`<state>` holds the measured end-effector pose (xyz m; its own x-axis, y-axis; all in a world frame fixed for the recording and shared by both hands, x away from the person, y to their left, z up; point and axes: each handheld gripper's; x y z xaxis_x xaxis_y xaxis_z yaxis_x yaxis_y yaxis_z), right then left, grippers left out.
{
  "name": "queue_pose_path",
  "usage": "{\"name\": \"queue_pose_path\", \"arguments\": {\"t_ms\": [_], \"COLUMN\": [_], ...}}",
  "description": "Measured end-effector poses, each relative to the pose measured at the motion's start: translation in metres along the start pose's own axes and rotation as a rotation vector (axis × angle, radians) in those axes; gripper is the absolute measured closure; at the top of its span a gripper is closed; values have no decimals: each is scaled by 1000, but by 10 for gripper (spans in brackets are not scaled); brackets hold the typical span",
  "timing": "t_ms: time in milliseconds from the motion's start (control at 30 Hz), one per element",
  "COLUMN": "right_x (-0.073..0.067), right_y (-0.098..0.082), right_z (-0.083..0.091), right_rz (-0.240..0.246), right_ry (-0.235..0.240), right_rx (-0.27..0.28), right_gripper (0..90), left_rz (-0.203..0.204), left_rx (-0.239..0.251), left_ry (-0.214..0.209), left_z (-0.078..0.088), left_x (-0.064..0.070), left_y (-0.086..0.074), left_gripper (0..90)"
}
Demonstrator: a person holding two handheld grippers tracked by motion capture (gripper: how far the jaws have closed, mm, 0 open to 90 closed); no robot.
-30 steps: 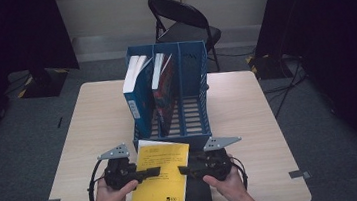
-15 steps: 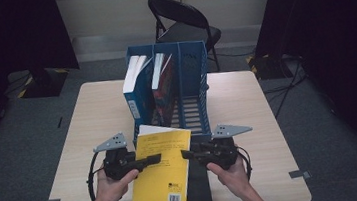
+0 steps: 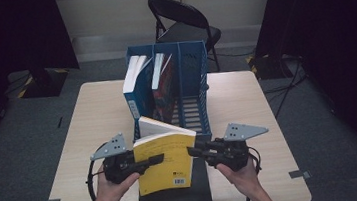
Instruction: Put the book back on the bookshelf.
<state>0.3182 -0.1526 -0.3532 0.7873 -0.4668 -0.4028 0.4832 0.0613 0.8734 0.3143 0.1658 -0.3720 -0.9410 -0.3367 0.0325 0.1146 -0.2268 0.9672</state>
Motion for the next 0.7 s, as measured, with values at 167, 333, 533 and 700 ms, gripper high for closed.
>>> {"name": "queue_pose_path", "arguments": {"t_ms": [167, 333, 533, 700], "right_x": [-9, -15, -17, -17], "right_y": [-8, -12, -13, -14], "right_z": [-19, -30, -31, -34], "right_rz": [26, 47, 63, 58], "right_ry": [22, 52, 44, 38], "right_rx": [-56, -88, -91, -101], "right_gripper": [665, 666, 677, 679], "left_rz": [-20, -22, 39, 122], "left_rx": [-12, -25, -25, -47], "left_ry": [-10, 7, 105, 169], "left_z": [5, 14, 29, 33], "left_x": [6, 7, -2, -13], "left_y": [-3, -9, -18, -35], "left_gripper": [774, 684, 543, 418]}}
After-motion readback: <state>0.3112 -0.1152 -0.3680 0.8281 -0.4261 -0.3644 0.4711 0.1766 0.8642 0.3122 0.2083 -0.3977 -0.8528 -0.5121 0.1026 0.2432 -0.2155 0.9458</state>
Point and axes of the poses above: each handheld gripper's, and its own axes: z roughly backward along the jaws, y roughly out of its top, x roughly to its right, and after that the axes turned 13 degrees about -z, right-handed
